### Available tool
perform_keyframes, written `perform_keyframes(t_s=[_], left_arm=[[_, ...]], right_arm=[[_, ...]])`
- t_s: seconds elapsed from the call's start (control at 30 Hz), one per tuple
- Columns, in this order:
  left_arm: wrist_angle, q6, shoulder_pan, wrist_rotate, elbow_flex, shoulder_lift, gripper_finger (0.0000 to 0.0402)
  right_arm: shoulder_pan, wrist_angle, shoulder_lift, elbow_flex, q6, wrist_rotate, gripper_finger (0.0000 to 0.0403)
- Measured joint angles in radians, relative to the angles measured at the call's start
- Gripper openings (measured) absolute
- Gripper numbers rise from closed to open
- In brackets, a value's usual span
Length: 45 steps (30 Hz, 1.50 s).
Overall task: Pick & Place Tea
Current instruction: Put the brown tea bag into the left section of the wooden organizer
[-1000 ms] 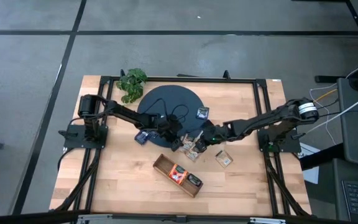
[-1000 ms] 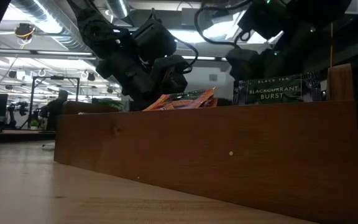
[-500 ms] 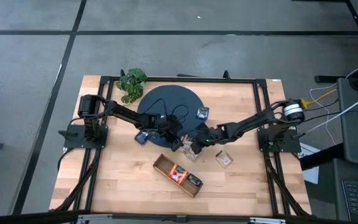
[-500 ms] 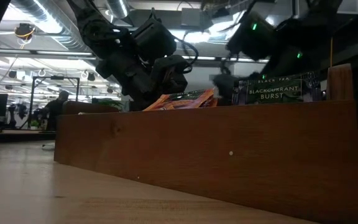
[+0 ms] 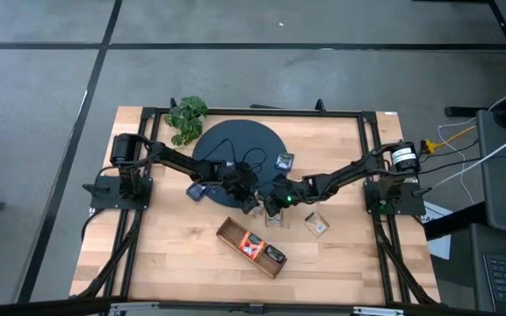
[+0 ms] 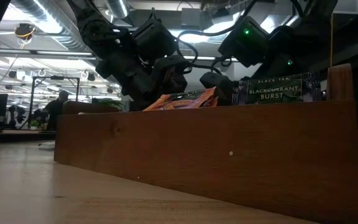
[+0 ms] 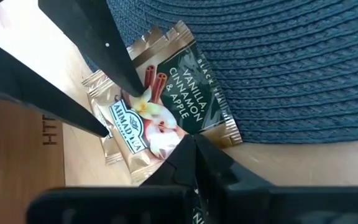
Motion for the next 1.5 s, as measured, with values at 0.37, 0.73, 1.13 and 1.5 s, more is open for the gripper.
perform_keyframes(t_s=[0.37, 0.73, 1.13, 1.5], left_arm=[[-0.145, 0.087, -0.004, -0.008, 0.000, -0.069, 0.0125], [-0.190, 0.026, -0.056, -0.072, -0.001, -0.057, 0.0125], [-0.221, -0.008, -0.042, -0.059, -0.001, -0.057, 0.0125], [-0.194, -0.030, -0.044, -0.049, -0.001, -0.057, 0.0125]], right_arm=[[0.001, 0.005, 0.001, -0.002, -0.005, -0.003, 0.0017], [0.001, 0.024, 0.003, -0.005, -0.007, -0.005, 0.0016], [0.002, 0.026, 0.003, -0.005, -0.003, -0.005, 0.0009], [0.000, 0.084, 0.007, 0.007, 0.018, 0.008, 0.0005]])
